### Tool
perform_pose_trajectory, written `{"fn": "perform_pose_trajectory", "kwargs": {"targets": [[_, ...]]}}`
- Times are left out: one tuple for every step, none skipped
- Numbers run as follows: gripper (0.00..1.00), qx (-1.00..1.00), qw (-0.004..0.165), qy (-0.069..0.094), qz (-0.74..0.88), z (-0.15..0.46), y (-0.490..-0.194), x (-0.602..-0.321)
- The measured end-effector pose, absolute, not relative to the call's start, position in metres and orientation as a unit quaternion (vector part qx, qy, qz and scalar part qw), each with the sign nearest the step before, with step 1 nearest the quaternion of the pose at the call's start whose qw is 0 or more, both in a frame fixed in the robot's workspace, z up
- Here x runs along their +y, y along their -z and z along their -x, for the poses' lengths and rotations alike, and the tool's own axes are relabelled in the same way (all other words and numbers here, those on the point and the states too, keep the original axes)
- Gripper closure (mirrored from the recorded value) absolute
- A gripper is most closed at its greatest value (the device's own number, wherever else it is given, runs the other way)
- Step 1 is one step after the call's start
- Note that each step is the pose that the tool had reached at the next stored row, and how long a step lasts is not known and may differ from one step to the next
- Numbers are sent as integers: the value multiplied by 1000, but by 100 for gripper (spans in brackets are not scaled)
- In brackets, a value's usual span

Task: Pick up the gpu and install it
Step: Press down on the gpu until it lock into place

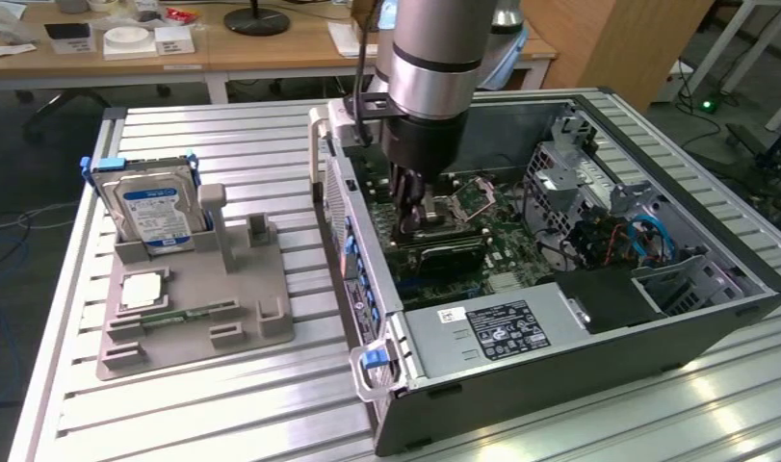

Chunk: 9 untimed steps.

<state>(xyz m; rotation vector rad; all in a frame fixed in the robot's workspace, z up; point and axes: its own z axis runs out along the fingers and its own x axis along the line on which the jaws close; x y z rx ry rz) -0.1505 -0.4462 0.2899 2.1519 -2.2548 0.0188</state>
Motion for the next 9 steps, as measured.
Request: {"fn": "perform_pose_trajectory", "kwargs": {"targets": [[90, -723, 12, -6, -690, 151, -290, -446], [90, -723, 12, -6, -690, 153, -290, -446], [90, -723, 12, -6, -690, 154, -290, -446], [90, -723, 12, -6, -690, 156, -290, -446], [90, -723, 12, -6, -690, 157, -290, -445], [90, -723, 12, -6, -690, 158, -290, -445], [90, -723, 12, -6, -690, 158, -290, -445], [90, -723, 12, -6, -690, 158, -290, -445], [90, -723, 12, -6, -690, 158, -290, -445]]}}
